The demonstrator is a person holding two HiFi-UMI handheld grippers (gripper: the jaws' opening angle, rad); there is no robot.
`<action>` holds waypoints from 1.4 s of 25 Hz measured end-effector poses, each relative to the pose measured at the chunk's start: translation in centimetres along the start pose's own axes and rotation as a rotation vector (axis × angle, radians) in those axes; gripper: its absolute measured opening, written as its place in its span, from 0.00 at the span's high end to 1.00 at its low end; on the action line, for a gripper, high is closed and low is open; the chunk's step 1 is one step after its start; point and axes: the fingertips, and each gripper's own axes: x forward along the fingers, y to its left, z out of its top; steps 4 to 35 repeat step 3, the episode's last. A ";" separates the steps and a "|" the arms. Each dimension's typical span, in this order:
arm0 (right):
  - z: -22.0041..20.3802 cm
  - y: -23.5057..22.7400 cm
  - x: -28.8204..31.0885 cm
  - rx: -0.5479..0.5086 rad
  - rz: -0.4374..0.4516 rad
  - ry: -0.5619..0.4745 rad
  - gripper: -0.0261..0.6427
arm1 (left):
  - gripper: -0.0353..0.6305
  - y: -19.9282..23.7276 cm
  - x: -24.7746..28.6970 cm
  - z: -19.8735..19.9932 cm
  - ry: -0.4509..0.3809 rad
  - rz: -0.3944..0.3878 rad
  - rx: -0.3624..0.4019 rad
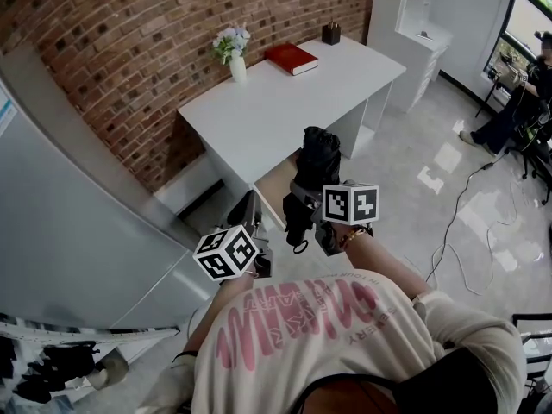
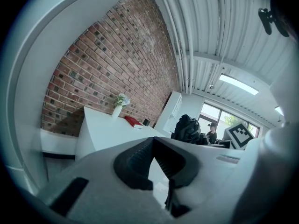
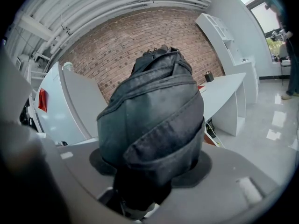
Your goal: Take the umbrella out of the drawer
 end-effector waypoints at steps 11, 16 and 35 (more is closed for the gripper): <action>-0.4 -0.4 0.0 0.013 0.000 0.006 0.55 | 0.94 0.2 0.0 -0.4 0.006 0.008 -0.005; -0.4 -0.4 0.0 0.013 0.000 0.006 0.55 | 0.94 0.2 0.0 -0.4 0.006 0.008 -0.005; -0.4 -0.4 0.0 0.013 0.000 0.006 0.55 | 0.94 0.2 0.0 -0.4 0.006 0.008 -0.005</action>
